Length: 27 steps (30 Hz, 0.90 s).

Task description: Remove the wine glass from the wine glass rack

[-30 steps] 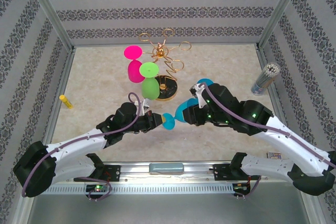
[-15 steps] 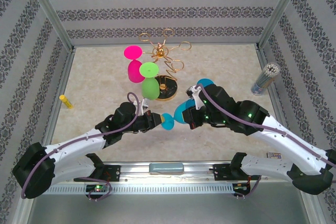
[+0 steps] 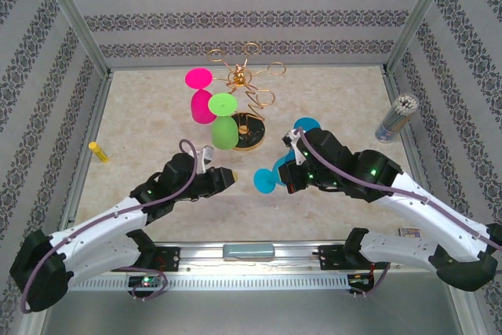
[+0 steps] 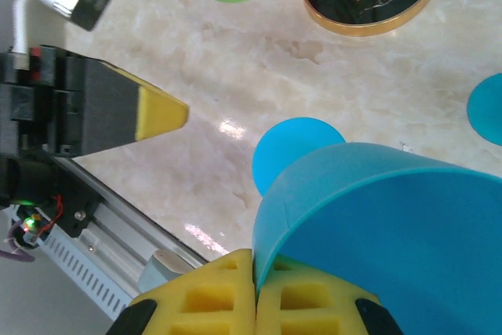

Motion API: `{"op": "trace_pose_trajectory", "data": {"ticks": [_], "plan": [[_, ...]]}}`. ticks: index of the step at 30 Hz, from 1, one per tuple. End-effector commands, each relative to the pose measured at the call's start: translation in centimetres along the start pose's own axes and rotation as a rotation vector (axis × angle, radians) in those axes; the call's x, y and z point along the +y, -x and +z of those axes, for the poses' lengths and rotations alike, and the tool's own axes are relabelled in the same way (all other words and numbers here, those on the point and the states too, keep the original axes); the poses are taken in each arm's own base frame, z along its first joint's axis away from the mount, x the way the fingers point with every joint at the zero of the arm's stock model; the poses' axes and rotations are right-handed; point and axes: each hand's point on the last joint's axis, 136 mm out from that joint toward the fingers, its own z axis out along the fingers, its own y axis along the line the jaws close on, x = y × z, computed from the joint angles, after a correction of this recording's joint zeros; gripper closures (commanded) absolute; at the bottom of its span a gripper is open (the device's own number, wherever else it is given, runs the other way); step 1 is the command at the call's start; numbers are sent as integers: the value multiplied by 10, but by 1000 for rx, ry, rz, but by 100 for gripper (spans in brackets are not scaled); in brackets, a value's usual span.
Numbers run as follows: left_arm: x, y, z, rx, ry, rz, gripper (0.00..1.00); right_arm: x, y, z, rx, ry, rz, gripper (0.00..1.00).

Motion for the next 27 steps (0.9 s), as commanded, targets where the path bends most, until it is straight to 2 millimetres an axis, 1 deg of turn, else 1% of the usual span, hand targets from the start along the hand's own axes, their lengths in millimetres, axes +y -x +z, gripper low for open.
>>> {"op": "trace_pose_trajectory", "data": {"ticks": [1,5,9,15,21,27], "plan": [[6,10,-17,-26,111,87,71,-11,5,2,-5,-69,-14,100],[11,15,-33,-25,221,160,71,-15,5,13,24,-108,-36,100],[14,19,-43,-20,297,210,71,-20,8,22,50,-158,-67,100],[15,21,-51,0,360,264,71,-26,11,37,98,-227,-109,100],[19,25,-64,-3,427,309,71,-31,13,53,142,-279,-141,100],[20,26,-68,-10,435,324,70,-32,15,67,174,-300,-164,100]]}}
